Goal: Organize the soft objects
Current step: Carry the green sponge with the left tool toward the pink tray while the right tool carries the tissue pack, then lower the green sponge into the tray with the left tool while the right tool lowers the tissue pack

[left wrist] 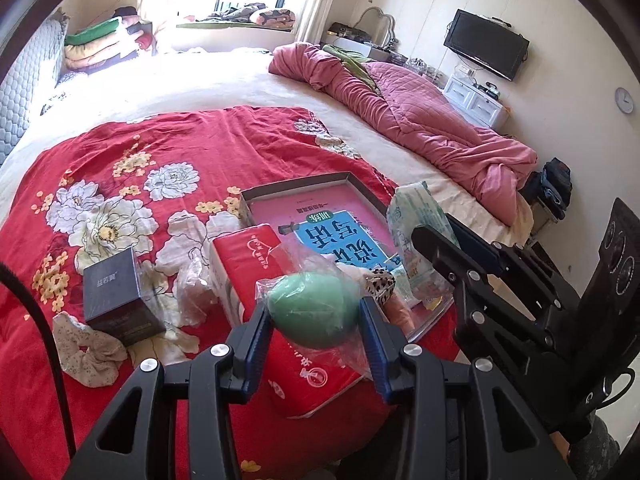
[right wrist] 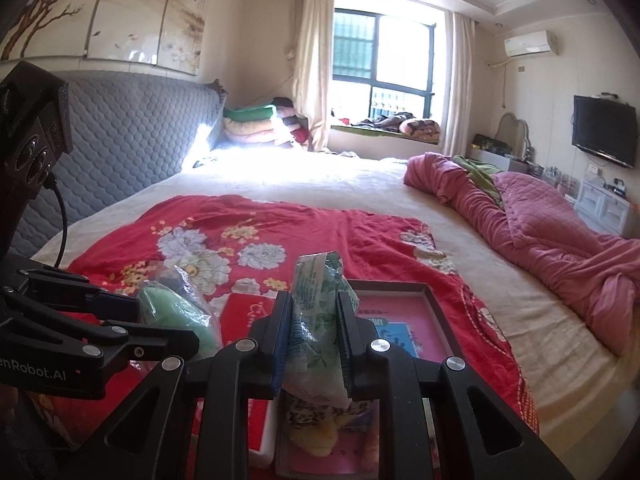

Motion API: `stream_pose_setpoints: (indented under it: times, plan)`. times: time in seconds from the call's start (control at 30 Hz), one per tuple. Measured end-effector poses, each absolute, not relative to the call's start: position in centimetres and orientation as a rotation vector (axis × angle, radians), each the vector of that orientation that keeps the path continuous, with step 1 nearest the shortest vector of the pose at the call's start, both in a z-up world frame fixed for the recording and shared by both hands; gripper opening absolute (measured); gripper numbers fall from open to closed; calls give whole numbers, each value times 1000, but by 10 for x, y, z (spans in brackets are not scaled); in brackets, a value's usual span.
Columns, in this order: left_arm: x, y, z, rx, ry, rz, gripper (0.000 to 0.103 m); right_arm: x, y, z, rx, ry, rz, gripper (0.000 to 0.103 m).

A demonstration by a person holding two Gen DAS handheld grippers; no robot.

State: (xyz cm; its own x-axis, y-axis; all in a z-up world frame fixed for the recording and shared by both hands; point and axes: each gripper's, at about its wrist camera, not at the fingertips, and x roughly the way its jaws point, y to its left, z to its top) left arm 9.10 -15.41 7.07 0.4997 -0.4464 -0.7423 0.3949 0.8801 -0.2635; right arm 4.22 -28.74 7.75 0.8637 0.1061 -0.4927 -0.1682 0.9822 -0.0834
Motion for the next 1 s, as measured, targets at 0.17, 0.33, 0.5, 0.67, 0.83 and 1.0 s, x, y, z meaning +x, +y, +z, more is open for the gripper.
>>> stream_pose_setpoints:
  times: [0.17, 0.33, 0.5, 0.67, 0.83, 1.0]
  plan:
    - [103, -180, 65, -22, 934, -533, 43, 44, -319, 72, -68, 525, 81, 22]
    - [108, -206, 55, 8, 973, -574, 43, 47, -342, 65, -28, 545, 43, 22]
    - [108, -235, 36, 68, 1013, -615, 43, 47, -357, 60, 6, 549, 25, 22]
    - [118, -249, 21, 87, 1039, -626, 43, 49, -368, 53, 33, 565, 14, 22]
    - [130, -261, 11, 105, 1062, -626, 43, 54, -378, 42, 69, 594, 18, 22]
    - [138, -269, 3, 123, 1079, -623, 43, 61, -383, 29, 104, 632, 33, 22]
